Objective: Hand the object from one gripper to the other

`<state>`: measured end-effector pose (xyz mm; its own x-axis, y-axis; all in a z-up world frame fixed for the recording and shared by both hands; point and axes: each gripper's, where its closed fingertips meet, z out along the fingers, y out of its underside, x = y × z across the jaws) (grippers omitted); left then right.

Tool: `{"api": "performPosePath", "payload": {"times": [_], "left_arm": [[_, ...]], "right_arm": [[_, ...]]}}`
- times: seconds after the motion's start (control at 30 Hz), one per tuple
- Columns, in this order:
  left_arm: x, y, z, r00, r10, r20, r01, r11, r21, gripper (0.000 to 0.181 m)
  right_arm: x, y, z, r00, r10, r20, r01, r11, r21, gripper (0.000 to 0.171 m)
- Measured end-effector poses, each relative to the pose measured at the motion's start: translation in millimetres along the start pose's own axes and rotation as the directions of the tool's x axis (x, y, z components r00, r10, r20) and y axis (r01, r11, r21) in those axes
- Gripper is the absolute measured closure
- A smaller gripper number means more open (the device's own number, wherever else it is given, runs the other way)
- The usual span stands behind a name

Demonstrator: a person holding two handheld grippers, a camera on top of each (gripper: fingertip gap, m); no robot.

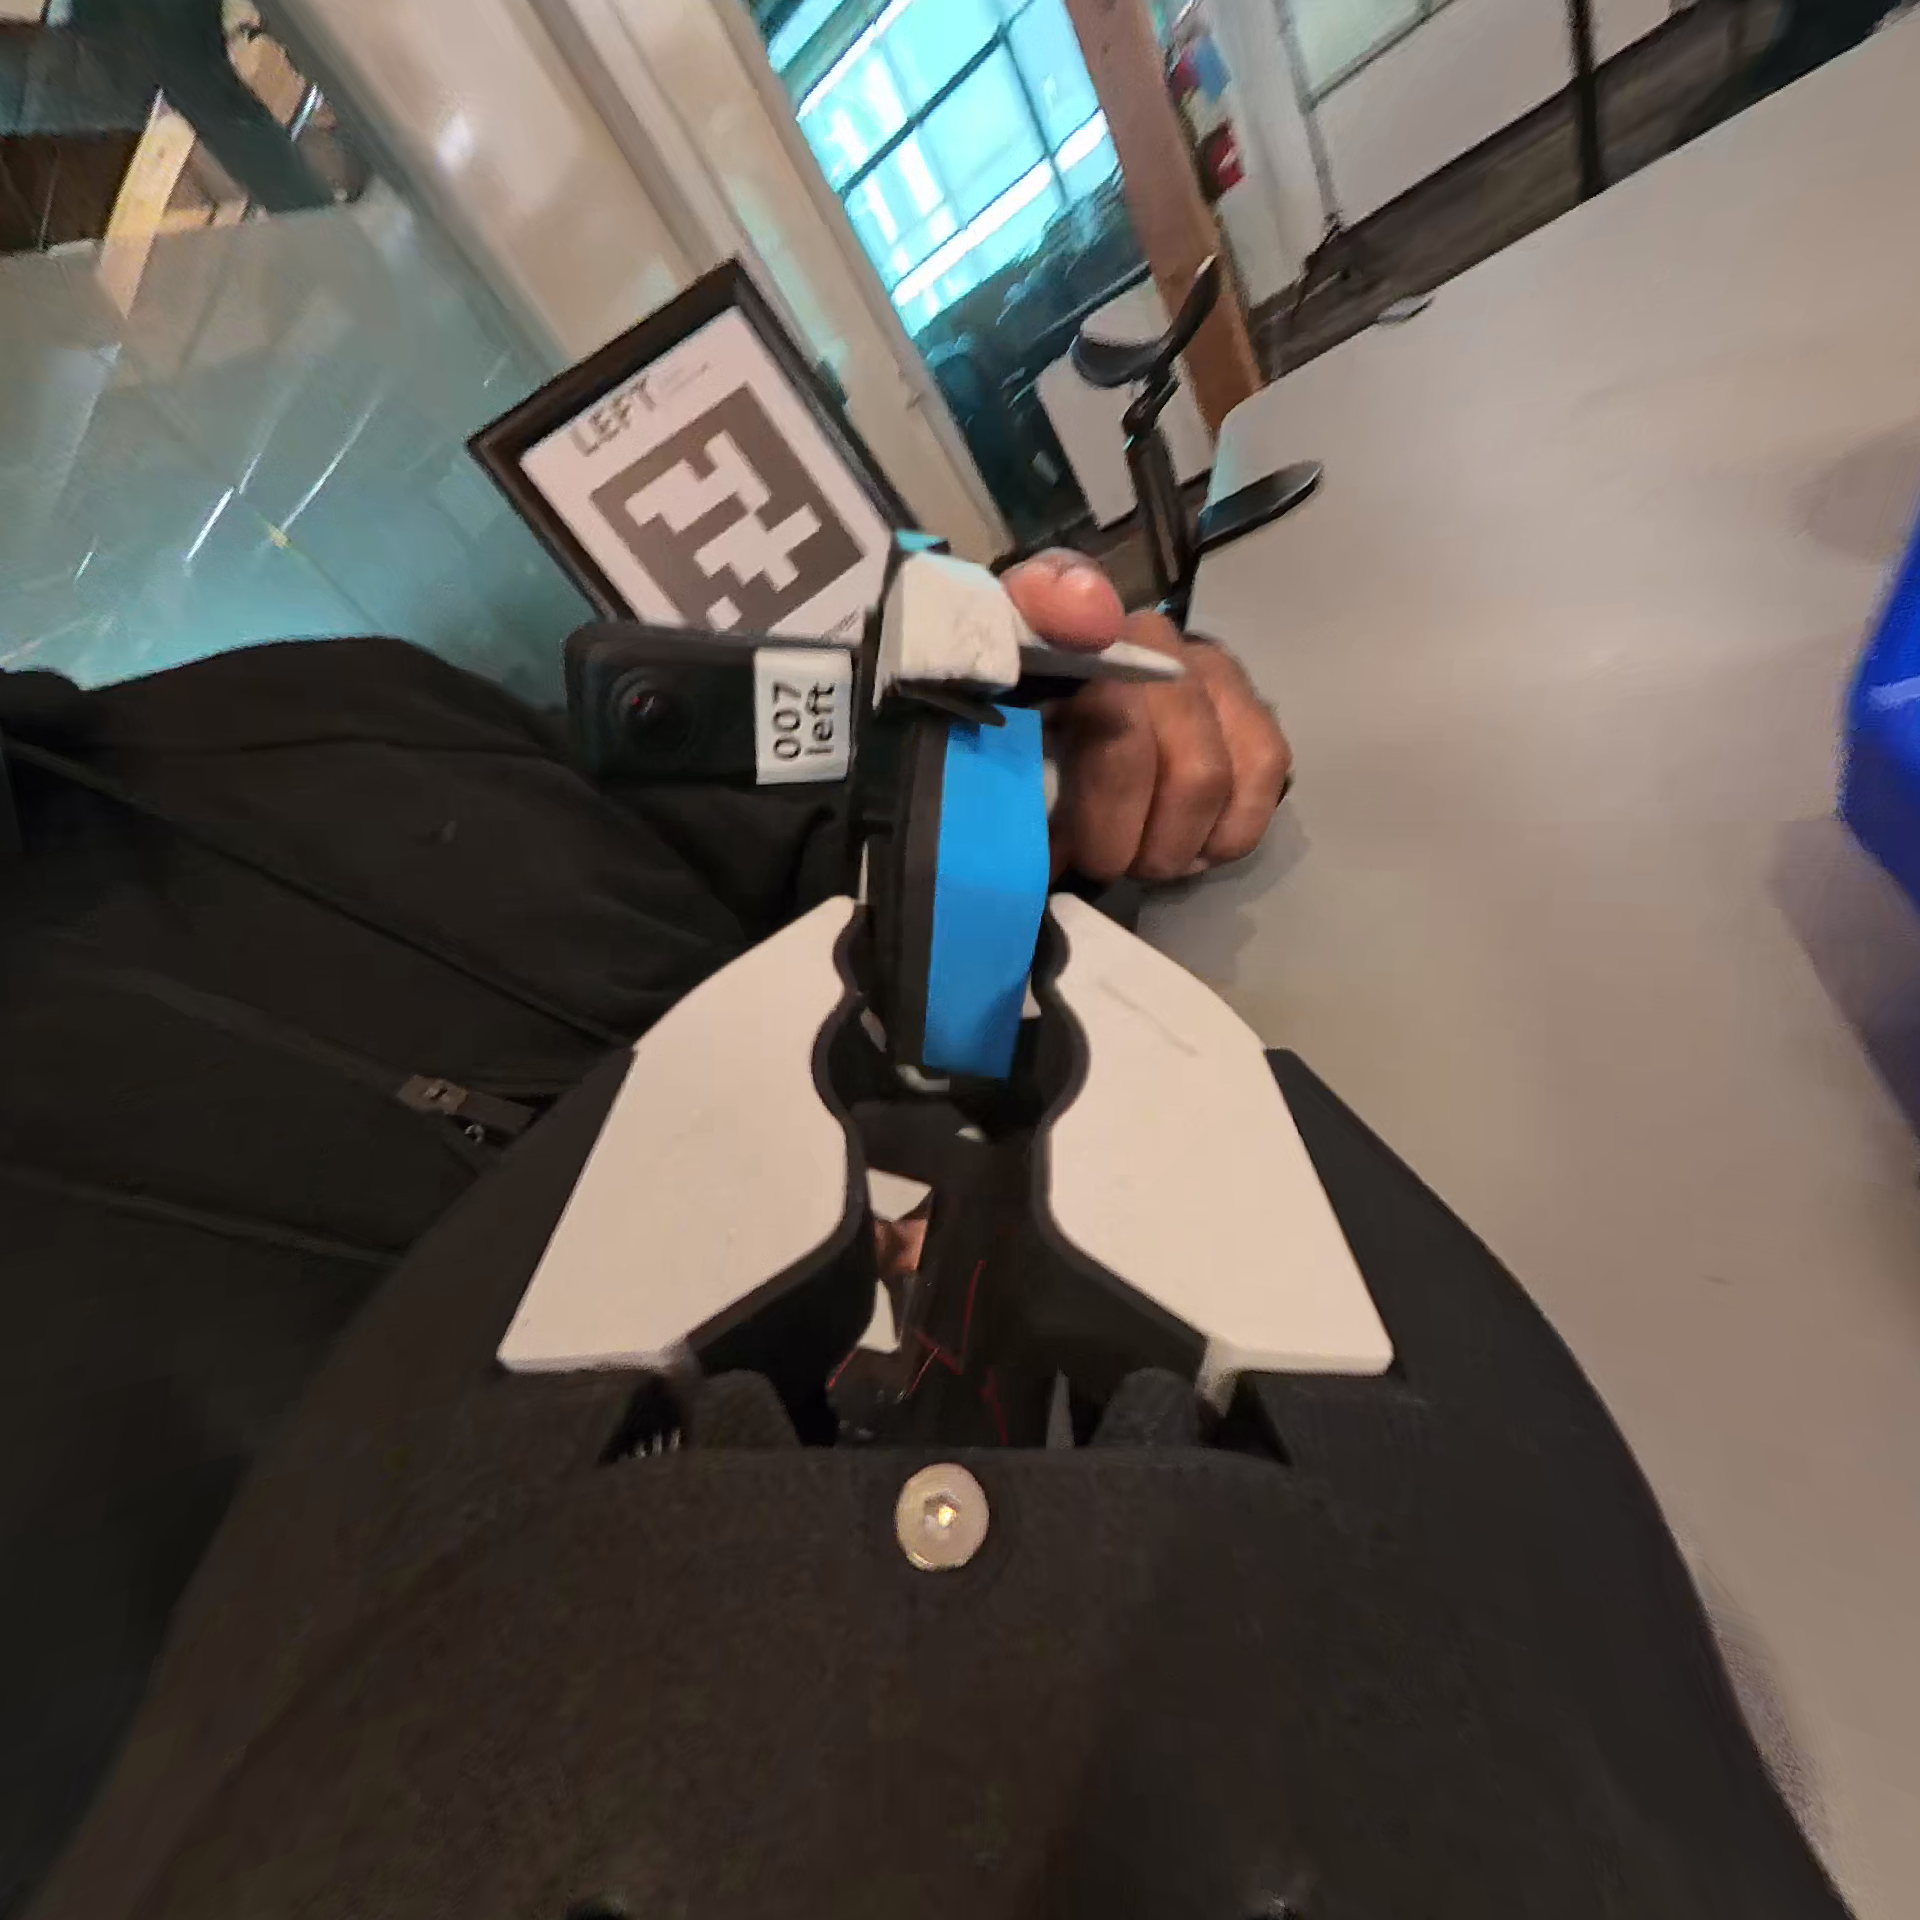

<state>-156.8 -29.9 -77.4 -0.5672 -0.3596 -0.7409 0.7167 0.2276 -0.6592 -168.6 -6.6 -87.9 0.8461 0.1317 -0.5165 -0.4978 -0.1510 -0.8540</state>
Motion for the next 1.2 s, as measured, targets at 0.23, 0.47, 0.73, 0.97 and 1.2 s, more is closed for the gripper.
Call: {"api": "performPosePath", "payload": {"times": [0.23, 0.47, 0.73, 0.97, 1.2], "left_arm": [[-44, 14, -4, 0.957, -0.095, 0.273, 0.106, 0.994, -0.025, 0.117], [-27, -3, -4, 0.975, 0.009, 0.224, -0.022, 0.998, 0.054, 0.117], [-7, -6, 0, 0.979, 0.116, 0.167, -0.126, 0.991, 0.052, 0.116], [-25, 6, -1, 0.982, -0.147, 0.119, 0.145, 0.989, 0.027, 0.116], [-43, 24, 2, 0.721, -0.675, 0.154, 0.691, 0.715, -0.106, 0.105]], "right_arm": [[26, -47, -45, 0.912, -0.145, -0.385, 0.272, 0.914, 0.301, 0.131], [14, -33, -24, 0.949, -0.158, -0.273, 0.221, 0.950, 0.219, 0.119], [1, -14, -5, 0.965, -0.182, -0.192, 0.202, 0.975, 0.092, 0.142], [27, -32, -33, 0.618, -0.507, -0.601, 0.582, 0.809, -0.083, 0.148], [49, -38, -44, -0.058, -0.716, -0.696, 0.683, 0.479, -0.551, 0.148]]}}
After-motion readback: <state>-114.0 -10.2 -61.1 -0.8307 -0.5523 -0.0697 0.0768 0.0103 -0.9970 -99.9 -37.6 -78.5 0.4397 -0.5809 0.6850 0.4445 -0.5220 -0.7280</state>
